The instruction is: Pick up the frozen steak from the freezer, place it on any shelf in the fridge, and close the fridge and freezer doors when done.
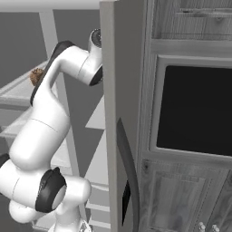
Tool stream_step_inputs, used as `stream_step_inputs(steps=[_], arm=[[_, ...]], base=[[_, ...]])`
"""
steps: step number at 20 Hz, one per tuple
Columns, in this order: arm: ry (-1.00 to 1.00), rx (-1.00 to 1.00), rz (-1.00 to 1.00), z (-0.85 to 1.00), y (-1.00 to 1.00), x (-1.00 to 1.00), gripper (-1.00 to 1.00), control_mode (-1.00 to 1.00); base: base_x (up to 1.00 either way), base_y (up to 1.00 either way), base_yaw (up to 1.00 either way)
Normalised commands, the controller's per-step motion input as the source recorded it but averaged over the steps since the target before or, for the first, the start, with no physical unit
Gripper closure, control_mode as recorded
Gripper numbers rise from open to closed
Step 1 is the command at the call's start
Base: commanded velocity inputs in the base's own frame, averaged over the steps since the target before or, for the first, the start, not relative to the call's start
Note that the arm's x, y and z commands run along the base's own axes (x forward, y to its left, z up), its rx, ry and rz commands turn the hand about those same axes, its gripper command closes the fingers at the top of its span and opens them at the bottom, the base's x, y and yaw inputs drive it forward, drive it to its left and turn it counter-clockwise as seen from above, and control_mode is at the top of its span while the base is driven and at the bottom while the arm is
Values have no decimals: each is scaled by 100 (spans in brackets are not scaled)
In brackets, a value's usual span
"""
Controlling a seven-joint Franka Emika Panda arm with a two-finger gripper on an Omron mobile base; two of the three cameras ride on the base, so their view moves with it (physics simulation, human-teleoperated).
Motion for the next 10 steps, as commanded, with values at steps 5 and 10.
stream_step_inputs(steps=[5, 10], arm=[[-2, 0, 7, -28, 16, 31, -100, -100], [-12, -6, 5, -14, 20, 28, -100, -100]], base=[[0, 0, 0], [0, 0, 0]])
